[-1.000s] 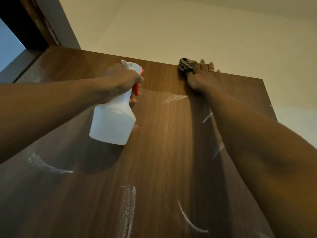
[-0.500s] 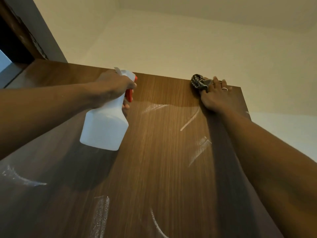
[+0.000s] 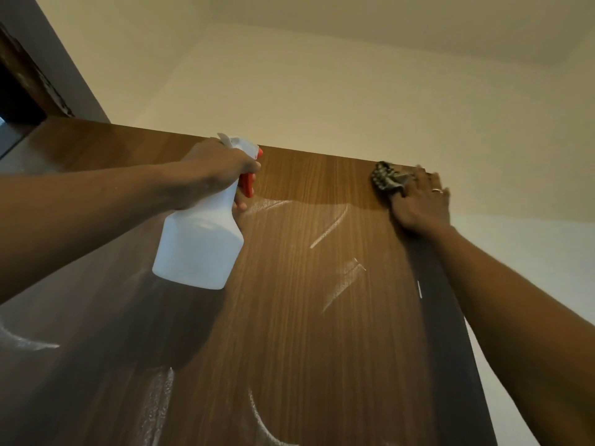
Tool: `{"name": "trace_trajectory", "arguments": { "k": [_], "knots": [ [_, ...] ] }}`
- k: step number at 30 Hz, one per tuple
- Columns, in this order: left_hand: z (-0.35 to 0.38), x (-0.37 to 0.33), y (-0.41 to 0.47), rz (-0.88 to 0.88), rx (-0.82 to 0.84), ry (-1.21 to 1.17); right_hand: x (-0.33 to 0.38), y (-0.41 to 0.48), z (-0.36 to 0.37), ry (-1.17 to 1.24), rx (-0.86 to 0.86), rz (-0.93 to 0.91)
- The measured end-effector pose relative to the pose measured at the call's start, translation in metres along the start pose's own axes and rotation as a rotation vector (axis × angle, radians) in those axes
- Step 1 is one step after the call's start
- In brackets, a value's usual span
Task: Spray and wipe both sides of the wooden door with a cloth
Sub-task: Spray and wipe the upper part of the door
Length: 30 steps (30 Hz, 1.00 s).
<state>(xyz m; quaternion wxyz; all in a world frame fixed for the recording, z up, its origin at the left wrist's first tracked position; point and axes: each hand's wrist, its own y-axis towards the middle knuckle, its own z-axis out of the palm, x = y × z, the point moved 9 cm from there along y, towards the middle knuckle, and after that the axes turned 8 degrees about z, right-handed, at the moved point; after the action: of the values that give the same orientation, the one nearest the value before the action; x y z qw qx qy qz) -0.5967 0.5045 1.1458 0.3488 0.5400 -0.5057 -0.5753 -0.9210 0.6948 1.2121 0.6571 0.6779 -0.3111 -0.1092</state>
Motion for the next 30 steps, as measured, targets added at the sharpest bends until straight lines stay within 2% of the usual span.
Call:
{"name": "trace_trajectory", "arguments": {
  "k": [2,5,9,12,16,20,23,27,30],
  "knots": [
    [0.0,-0.006,-0.003,-0.004,-0.01,-0.01,-0.01,0.021,-0.002,0.106,0.049,0.14],
    [0.002,-0.01,-0.003,-0.004,-0.005,-0.015,0.0,0.037,0.001,0.145,0.07,0.167],
    [0.014,-0.008,-0.006,-0.027,0.014,-0.017,0.014,0.014,0.003,-0.01,0.061,-0.084],
    [0.025,-0.006,-0.015,-0.042,0.044,-0.039,-0.009,-0.032,0.008,-0.011,0.04,-0.226],
    [0.035,-0.005,-0.032,-0.072,0.061,-0.07,-0.052,-0.049,0.006,0.083,0.058,-0.066],
    [0.042,-0.002,-0.044,-0.123,0.092,-0.108,-0.025,-0.021,0.003,0.075,0.058,0.026],
    [0.049,0.002,-0.052,-0.137,0.104,-0.101,0.001,-0.03,0.009,-0.02,0.025,-0.099],
    [0.06,0.006,-0.069,-0.181,0.142,-0.092,0.002,-0.117,0.022,-0.066,0.027,-0.38],
    [0.06,0.01,-0.084,-0.216,0.165,-0.097,-0.037,-0.141,0.022,-0.048,0.073,-0.325]
  ]
}}
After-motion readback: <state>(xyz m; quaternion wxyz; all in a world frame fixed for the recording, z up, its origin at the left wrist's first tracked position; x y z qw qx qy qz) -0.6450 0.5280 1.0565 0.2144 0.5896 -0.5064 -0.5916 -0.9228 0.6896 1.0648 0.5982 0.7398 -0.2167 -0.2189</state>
